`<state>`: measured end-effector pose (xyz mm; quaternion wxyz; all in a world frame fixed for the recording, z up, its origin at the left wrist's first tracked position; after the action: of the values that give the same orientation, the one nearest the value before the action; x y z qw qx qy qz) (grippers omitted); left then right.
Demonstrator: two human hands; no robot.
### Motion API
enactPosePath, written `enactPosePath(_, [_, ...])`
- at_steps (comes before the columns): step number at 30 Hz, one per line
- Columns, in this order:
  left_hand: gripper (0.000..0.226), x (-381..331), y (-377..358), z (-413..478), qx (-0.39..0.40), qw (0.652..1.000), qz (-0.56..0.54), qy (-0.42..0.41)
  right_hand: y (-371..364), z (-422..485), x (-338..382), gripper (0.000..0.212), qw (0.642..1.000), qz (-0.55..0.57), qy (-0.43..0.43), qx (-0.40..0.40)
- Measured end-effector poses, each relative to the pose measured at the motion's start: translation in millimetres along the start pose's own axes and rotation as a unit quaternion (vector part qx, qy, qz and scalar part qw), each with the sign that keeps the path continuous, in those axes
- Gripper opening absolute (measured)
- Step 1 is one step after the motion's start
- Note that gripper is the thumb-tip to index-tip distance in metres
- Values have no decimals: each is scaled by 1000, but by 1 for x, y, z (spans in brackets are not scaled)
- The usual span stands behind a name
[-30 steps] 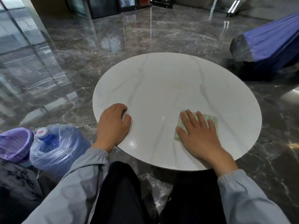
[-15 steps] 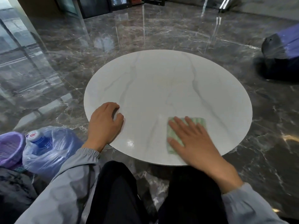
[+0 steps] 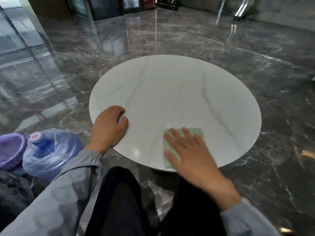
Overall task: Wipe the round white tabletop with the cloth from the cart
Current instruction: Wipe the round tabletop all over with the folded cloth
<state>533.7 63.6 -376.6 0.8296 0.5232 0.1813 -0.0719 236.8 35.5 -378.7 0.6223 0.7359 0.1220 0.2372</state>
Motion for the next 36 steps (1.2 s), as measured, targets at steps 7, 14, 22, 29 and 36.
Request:
enactPosePath(7, [31, -3, -5, 1, 3, 1000, 20, 9, 21, 19, -92, 62, 979, -6, -205, 14])
enactPosePath(14, [45, -2, -1, 0, 18, 1000, 24, 8, -17, -21, 62, 66, 998, 8, 62, 16])
enactPosePath(22, [29, 0, -5, 0, 17, 999, 36, 0, 28, 28, -124, 72, 986, -18, -164, 8])
enactPosePath(29, [30, -4, -3, 1, 15, 999, 30, 6, 11, 52, -29, 64, 996, -8, -92, 16])
enactPosePath(36, [31, -4, 2, -1, 7, 1000, 14, 13, -4, 38, 52, 66, 995, 23, 96, 34])
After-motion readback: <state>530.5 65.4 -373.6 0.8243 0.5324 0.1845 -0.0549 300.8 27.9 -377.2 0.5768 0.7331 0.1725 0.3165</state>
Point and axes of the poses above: each hand's wrist, its own z-axis towards the middle knuckle, its own y-axis out of the back of the hand, x = y × z, the point moved 3 cm from there along z, towards the middle knuckle, and after that the axes turned 12 degrees about -y, right-handed, at the moved point
